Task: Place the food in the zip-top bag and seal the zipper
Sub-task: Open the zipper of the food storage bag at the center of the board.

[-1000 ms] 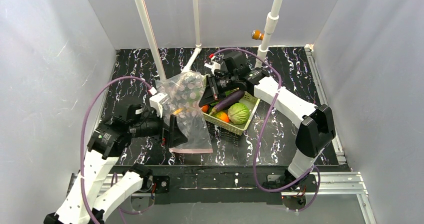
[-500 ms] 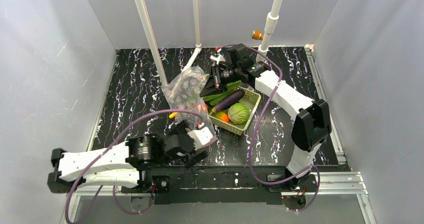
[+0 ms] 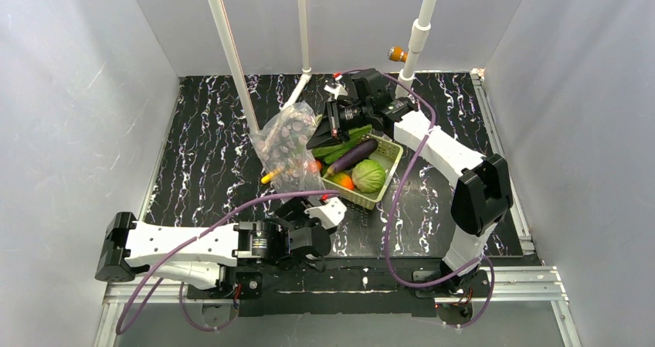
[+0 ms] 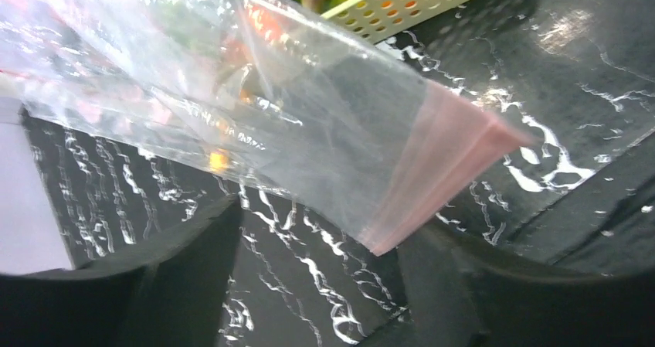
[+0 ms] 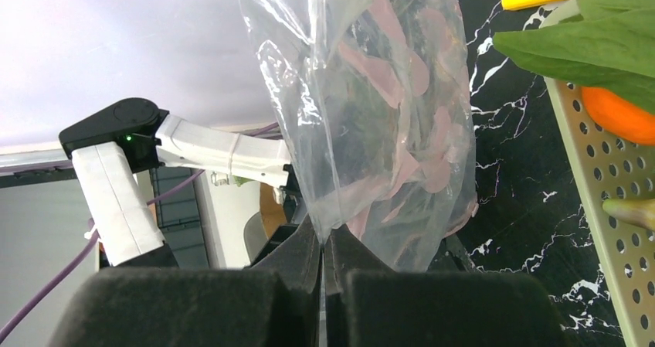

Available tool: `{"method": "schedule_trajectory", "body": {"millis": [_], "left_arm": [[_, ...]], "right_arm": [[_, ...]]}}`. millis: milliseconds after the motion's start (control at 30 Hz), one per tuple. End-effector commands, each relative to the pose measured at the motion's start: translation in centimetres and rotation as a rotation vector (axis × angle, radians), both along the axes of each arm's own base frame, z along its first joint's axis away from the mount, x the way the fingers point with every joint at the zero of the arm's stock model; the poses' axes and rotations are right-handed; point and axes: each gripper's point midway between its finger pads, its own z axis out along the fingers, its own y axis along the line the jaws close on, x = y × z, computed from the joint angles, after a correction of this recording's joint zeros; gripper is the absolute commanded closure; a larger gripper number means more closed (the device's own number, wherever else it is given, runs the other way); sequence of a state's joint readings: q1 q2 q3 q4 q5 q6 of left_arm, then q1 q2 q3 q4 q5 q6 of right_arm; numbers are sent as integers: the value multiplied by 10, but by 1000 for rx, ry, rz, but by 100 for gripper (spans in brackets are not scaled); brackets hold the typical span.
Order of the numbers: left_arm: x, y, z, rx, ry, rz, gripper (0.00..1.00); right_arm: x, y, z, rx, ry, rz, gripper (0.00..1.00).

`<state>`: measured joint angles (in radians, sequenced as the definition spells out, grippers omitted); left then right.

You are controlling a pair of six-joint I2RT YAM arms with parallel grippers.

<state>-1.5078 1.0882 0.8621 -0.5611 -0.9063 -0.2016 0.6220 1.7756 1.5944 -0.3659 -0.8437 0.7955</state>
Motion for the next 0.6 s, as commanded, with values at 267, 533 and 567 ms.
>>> {"method": "schedule_trajectory", "body": {"millis": [267, 533, 567], "left_arm": [[0, 20, 59, -303, 11, 104, 100], [-51, 80, 98, -662, 396, 113, 100], [-57, 90, 101, -683, 436, 122, 100]], "right_arm": [[-25, -23, 1, -113, -264, -40, 70], [-42, -40, 8, -140, -405, -77, 19], [-44, -39, 12, -132, -425, -81, 16]]}}
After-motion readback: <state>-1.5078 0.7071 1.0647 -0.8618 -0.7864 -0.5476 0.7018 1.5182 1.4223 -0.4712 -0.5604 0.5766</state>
